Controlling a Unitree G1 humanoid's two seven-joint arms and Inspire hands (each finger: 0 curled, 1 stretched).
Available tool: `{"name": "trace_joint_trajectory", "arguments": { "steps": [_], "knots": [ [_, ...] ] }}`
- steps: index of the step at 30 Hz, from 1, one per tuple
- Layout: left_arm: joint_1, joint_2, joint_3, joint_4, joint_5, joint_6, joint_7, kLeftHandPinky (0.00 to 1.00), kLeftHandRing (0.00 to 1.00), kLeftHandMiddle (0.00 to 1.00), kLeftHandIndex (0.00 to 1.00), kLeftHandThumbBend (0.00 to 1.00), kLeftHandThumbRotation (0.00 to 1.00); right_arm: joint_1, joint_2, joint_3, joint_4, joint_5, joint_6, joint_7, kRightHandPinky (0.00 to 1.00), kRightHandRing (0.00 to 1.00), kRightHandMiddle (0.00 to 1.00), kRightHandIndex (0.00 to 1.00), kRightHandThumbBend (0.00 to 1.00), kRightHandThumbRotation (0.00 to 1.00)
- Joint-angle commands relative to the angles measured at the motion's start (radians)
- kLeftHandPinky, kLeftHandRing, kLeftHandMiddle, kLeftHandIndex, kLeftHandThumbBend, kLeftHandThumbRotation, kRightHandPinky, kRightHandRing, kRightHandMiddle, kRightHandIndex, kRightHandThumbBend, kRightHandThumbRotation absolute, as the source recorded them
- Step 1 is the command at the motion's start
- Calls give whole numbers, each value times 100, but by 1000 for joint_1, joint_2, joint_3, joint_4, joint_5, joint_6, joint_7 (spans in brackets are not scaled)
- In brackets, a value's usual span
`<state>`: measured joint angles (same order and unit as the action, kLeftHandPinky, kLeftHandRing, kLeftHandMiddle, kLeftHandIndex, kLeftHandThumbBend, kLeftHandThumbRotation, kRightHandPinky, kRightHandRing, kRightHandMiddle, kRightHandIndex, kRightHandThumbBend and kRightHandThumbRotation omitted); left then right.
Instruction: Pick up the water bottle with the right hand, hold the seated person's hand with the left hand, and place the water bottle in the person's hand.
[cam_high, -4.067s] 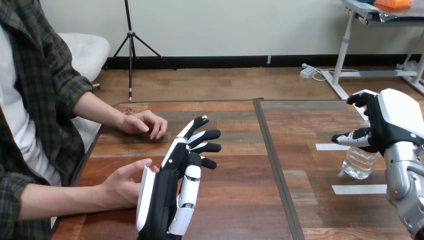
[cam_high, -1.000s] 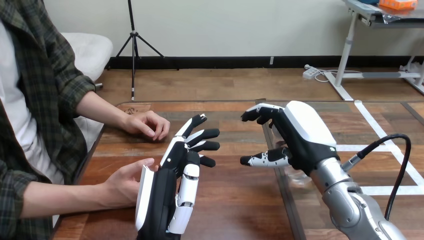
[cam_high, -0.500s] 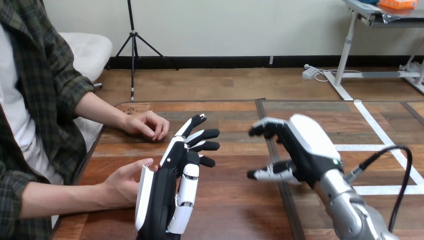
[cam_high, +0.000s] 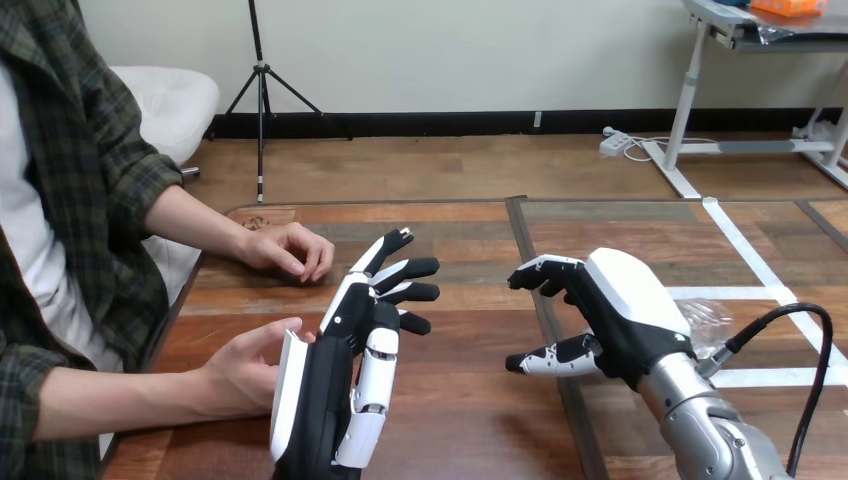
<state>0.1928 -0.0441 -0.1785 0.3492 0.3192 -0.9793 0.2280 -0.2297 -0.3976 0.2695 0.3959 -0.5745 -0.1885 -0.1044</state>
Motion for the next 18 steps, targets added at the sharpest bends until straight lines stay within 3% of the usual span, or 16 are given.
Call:
{"name": "trace_joint_trajectory", "arguments": {
  "steps": [1, 18],
  "knots": [
    [-55, 2, 9, 1, -16, -19, -3, 55, 69, 76, 86, 10, 100, -54, -1, -25, -27, -1, -9, -31, 67, 73, 75, 70, 72, 0],
    [-51, 6, 12, -7, -12, -18, -10, 55, 69, 75, 86, 9, 100, -51, -2, -50, -16, 33, -27, -51, 66, 72, 74, 70, 73, 0]
  ]
}}
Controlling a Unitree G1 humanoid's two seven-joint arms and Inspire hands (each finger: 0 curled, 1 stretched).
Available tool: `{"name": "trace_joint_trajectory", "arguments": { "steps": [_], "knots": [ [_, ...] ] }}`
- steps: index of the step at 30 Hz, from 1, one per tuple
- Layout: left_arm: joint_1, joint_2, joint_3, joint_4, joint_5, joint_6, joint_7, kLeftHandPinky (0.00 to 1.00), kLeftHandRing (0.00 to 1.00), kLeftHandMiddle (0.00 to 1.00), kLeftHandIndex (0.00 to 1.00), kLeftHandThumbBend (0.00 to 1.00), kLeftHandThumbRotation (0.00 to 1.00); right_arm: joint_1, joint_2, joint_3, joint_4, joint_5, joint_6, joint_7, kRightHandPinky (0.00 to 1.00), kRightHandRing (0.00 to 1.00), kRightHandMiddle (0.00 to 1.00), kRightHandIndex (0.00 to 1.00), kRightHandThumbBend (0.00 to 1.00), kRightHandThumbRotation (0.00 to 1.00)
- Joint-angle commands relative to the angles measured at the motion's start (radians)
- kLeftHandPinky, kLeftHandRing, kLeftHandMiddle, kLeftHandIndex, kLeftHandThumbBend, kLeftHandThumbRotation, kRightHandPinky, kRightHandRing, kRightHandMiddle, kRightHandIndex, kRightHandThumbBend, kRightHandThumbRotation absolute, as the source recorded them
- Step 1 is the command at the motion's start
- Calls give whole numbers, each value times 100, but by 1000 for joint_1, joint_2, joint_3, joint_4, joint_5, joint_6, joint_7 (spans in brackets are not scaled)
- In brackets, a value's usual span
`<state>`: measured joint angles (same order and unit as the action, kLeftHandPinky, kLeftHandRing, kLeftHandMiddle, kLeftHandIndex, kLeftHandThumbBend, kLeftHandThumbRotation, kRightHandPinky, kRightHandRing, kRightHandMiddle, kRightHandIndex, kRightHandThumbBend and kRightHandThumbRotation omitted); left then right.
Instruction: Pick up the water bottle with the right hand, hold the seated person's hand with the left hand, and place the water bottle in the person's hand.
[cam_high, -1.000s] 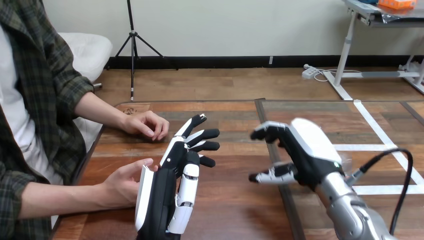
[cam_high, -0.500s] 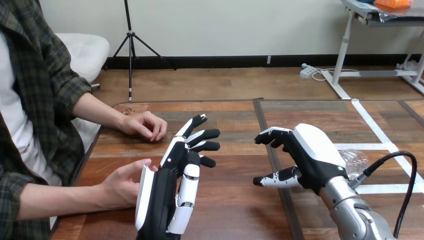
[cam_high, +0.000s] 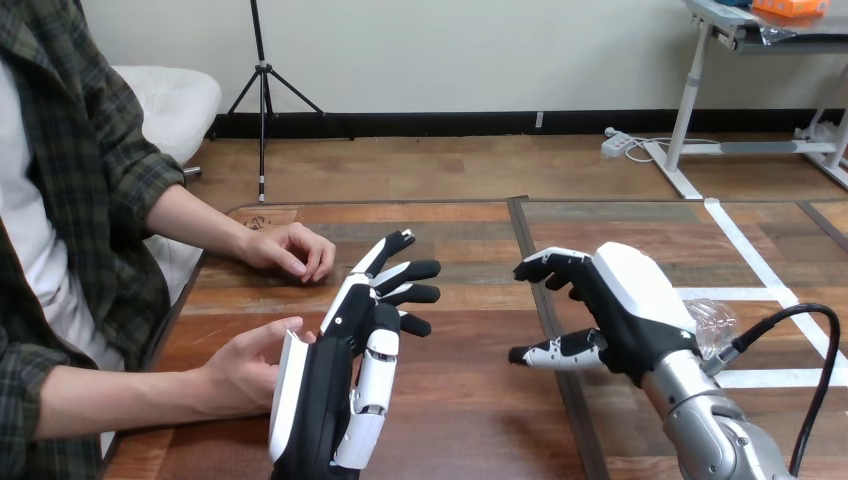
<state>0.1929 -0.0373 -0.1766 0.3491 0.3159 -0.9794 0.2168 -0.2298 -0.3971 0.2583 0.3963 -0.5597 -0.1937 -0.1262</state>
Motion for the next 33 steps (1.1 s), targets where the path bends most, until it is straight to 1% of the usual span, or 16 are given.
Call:
{"name": "trace_joint_trajectory", "arguments": {
  "steps": [1, 3, 9, 15, 18, 21, 28, 33],
  "knots": [
    [-51, -1, 11, -6, -7, -18, 3, 55, 69, 75, 85, 9, 100, -49, -2, -40, -18, 23, -23, -27, 66, 72, 74, 70, 73, 0],
    [-51, -1, 11, -5, -6, -19, 4, 55, 69, 75, 85, 10, 100, -46, -2, -41, -20, 27, -25, -25, 66, 72, 74, 70, 73, 0],
    [-50, -2, 9, -5, -8, -15, 2, 55, 69, 76, 85, 11, 100, -41, 1, -46, -15, 47, -55, -24, 66, 72, 74, 70, 73, 0],
    [-50, -2, 7, -5, -9, -14, 0, 56, 69, 76, 85, 11, 100, -34, -2, -46, -20, 51, -81, -23, 66, 73, 75, 71, 74, 0],
    [-52, -3, 8, -2, -6, -16, 3, 56, 69, 75, 85, 11, 100, -29, -6, -47, -29, 52, -104, -23, 66, 74, 77, 72, 74, 0],
    [-53, -4, 9, -2, -3, -17, 5, 56, 69, 75, 85, 11, 100, -27, -10, -47, -31, 50, -134, -30, 67, 74, 78, 72, 75, 0],
    [-52, -9, 8, -6, 3, -12, 9, 56, 69, 75, 85, 11, 100, -23, -26, -50, -47, 26, -196, -58, 69, 77, 81, 75, 78, 0],
    [-53, -12, 8, -7, 9, -7, 13, 56, 69, 76, 85, 11, 100, -27, -45, -57, -56, 7, -223, -67, 71, 79, 84, 77, 81, 0]
  ]
}}
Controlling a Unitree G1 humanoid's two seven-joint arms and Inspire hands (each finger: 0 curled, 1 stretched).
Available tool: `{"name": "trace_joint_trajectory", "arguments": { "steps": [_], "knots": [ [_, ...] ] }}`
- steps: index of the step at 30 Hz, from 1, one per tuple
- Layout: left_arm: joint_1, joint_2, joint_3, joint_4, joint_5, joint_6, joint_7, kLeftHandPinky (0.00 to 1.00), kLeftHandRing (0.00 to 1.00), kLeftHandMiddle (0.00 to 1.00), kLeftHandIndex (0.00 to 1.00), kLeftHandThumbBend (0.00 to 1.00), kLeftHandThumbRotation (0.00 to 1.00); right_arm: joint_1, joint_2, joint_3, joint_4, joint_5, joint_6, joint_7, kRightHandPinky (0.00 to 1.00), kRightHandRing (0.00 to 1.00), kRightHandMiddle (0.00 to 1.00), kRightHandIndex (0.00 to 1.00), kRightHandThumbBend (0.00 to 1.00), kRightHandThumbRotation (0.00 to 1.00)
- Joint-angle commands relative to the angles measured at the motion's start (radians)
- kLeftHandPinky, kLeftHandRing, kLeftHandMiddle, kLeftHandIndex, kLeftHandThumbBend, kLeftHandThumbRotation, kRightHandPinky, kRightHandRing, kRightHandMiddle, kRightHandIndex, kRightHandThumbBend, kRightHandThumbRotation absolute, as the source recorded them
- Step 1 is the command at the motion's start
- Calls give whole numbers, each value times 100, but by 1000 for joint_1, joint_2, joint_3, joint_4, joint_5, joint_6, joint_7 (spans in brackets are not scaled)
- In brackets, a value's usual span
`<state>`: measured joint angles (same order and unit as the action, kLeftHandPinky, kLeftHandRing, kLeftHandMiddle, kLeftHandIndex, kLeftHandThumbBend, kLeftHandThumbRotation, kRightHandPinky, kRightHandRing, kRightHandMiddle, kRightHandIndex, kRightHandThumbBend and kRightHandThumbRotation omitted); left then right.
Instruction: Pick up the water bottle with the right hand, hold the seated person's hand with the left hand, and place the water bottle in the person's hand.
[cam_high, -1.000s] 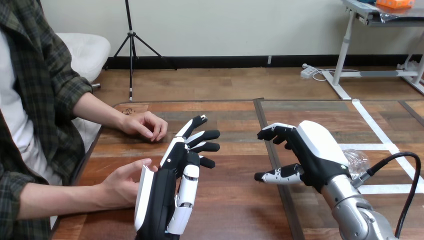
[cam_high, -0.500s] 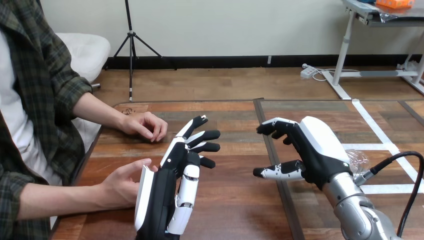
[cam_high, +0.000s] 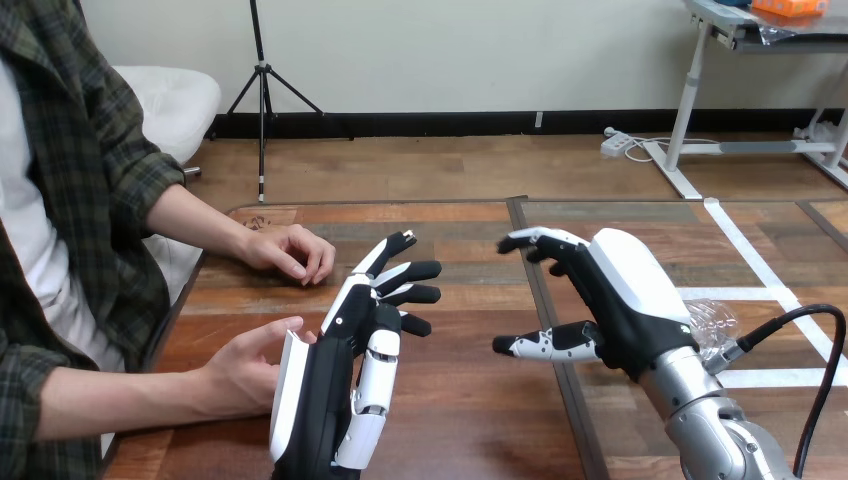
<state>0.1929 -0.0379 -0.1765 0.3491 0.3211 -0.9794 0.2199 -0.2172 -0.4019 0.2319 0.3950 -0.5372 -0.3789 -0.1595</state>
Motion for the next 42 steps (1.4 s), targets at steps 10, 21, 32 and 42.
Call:
{"name": "trace_joint_trajectory", "arguments": {
  "steps": [10, 21, 32, 42],
  "knots": [
    [-54, -14, 4, 0, 4, -8, 11, 56, 70, 76, 86, 12, 100, -74, -127, -38, -86, -120, -2, -4, 75, 83, 85, 80, 87, 0],
    [-55, -23, 3, 3, 13, -5, 24, 56, 69, 76, 86, 11, 100, -113, -195, -30, -56, -174, 41, 30, 78, 84, 84, 79, 93, 0],
    [-56, -23, 0, 6, 10, -9, 28, 56, 69, 76, 86, 10, 100, -144, -239, -10, -8, -213, 74, 34, 79, 84, 83, 79, 96, 0],
    [-60, -21, 1, 17, 15, -21, 33, 55, 69, 76, 86, 9, 100, -152, -262, -9, -2, -230, 108, 61, 80, 85, 83, 80, 93, 0]
  ]
}}
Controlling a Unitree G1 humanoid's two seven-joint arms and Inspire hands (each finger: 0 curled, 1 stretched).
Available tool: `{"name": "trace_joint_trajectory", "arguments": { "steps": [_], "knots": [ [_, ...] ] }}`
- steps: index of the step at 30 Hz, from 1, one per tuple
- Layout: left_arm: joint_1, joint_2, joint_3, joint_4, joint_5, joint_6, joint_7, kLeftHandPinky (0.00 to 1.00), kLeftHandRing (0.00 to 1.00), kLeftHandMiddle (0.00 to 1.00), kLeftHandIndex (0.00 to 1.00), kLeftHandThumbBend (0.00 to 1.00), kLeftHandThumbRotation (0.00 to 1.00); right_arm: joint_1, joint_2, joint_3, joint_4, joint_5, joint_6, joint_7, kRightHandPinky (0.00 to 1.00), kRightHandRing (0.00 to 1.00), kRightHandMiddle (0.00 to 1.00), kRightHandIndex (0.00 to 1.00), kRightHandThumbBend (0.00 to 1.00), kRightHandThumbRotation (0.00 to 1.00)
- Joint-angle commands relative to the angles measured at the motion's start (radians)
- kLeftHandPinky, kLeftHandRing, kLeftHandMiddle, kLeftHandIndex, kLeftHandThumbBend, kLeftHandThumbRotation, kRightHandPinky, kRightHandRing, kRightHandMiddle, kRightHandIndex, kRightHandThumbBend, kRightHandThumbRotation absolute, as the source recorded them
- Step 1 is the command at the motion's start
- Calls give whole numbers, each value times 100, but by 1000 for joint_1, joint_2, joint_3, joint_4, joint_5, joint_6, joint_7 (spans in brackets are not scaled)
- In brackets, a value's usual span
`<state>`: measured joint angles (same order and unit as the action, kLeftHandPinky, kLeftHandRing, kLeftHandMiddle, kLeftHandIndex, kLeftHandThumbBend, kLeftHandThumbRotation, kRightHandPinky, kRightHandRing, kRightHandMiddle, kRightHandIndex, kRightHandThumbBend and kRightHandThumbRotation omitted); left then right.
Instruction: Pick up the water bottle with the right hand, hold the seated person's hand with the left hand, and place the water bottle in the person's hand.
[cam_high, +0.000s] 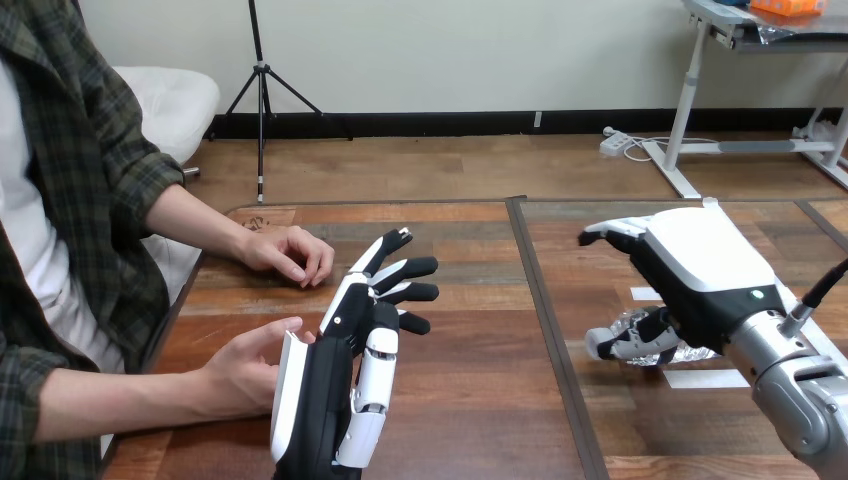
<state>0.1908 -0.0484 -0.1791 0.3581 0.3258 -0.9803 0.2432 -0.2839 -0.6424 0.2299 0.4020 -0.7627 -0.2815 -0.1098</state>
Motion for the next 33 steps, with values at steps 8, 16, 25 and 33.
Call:
{"name": "trace_joint_trajectory", "arguments": {
  "steps": [8, 16, 25, 33],
  "knots": [
    [-54, -13, 0, 11, 11, -20, 13, 55, 69, 76, 86, 10, 100, -87, -29, -6, -7, -19, 39, 28, 81, 84, 83, 80, 91, 0],
    [-51, -16, -5, 10, 7, -20, 13, 55, 69, 76, 86, 11, 100, -88, -31, -5, -6, -29, 63, 60, 82, 83, 83, 81, 90, 0],
    [-50, -16, -7, 13, 4, -24, 13, 55, 69, 76, 86, 12, 100, -110, -34, 11, 8, -47, 86, 122, 82, 82, 82, 80, 89, 0],
    [-45, -17, -9, 7, 3, -20, 11, 55, 69, 76, 86, 11, 100, -134, -37, 24, 25, -68, 99, 166, 81, 82, 82, 79, 88, 0]
  ]
}}
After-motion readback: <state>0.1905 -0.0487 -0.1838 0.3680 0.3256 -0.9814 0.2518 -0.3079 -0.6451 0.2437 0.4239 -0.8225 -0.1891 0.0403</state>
